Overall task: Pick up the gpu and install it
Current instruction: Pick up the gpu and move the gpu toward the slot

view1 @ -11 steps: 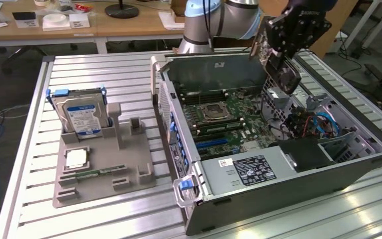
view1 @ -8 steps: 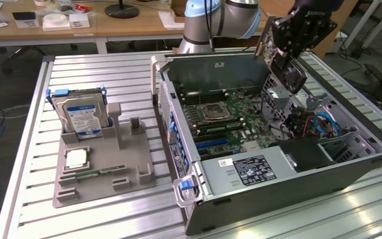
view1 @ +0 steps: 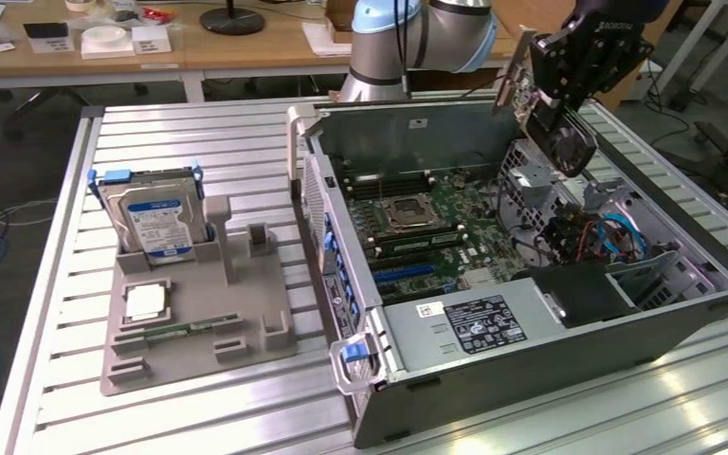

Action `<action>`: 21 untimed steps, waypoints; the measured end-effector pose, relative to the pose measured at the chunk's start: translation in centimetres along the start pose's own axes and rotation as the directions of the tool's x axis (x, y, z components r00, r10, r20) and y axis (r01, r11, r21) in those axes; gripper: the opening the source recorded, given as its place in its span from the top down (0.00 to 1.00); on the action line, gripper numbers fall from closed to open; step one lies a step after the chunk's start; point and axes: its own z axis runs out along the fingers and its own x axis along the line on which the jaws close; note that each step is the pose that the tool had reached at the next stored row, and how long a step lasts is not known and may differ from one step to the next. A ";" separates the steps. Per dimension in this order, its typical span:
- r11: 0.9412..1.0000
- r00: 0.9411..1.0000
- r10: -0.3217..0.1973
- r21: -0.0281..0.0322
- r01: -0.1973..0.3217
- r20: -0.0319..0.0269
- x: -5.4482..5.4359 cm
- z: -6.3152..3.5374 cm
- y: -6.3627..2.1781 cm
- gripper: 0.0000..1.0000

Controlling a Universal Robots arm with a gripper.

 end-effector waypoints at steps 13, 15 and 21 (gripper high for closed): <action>1.000 1.000 0.000 0.000 0.000 0.000 -1.7 0.12 -0.01 0.73; 1.000 1.000 0.000 0.000 0.000 0.000 -1.9 0.12 -0.01 0.73; 1.000 1.000 0.000 0.000 0.000 0.000 -3.1 0.15 -0.01 0.73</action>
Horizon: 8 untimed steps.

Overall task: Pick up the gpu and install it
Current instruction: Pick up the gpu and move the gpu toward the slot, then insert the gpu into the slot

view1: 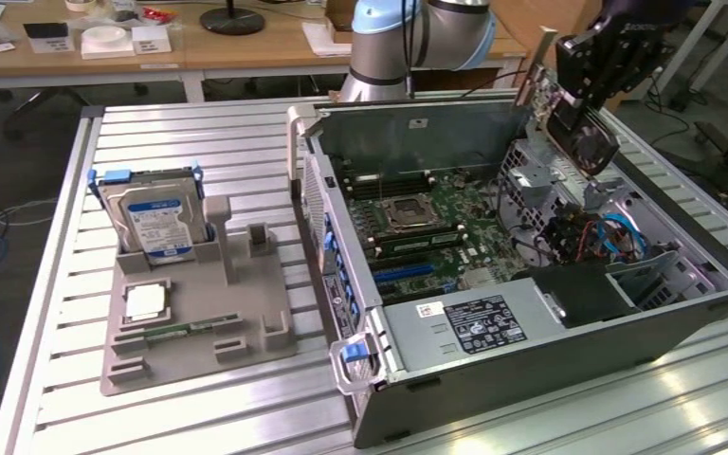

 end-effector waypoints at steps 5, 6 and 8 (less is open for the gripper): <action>1.000 1.000 0.000 0.000 0.000 0.000 -0.1 0.00 -0.01 0.73; 1.000 1.000 0.000 0.000 0.000 0.000 -0.1 0.00 0.00 0.73; 1.000 1.000 0.000 0.000 0.000 0.000 -0.1 0.00 -0.01 0.73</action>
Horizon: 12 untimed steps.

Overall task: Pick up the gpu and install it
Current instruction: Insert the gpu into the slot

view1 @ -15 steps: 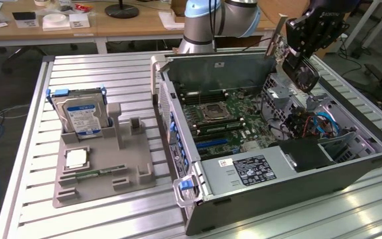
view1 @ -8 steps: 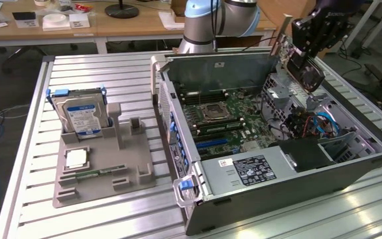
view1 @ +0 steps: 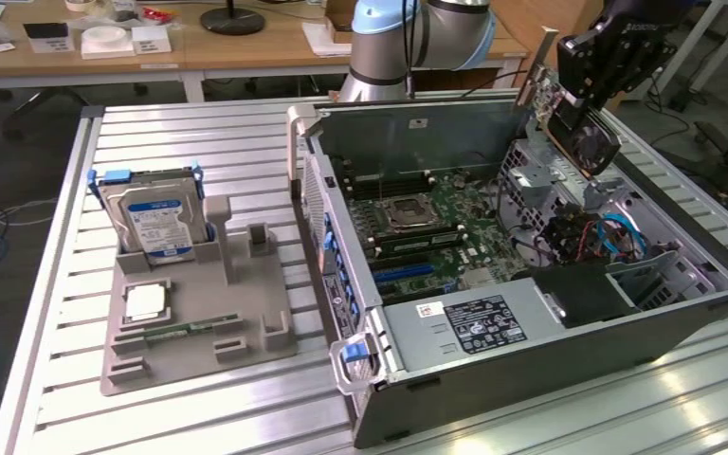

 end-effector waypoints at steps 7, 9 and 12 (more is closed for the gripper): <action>1.000 1.000 0.000 0.000 0.000 0.000 0.0 0.00 0.00 0.73; 1.000 1.000 -0.009 0.000 0.009 0.000 0.0 0.00 0.00 0.73; 0.999 0.999 -0.046 -0.001 0.046 -0.002 0.0 0.03 0.00 0.73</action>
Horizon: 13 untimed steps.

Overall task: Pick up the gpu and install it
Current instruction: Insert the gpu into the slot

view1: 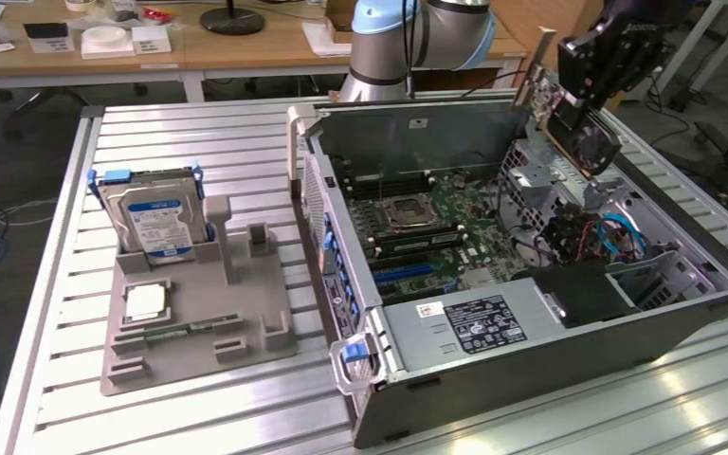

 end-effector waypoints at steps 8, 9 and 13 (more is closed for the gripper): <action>0.991 0.991 -0.137 -0.002 0.137 -0.006 0.0 0.11 0.00 0.73; 0.988 0.988 -0.153 -0.003 0.153 -0.007 0.0 0.12 -0.01 0.73; 0.975 0.975 -0.223 -0.004 0.223 -0.010 0.0 0.16 -0.01 0.73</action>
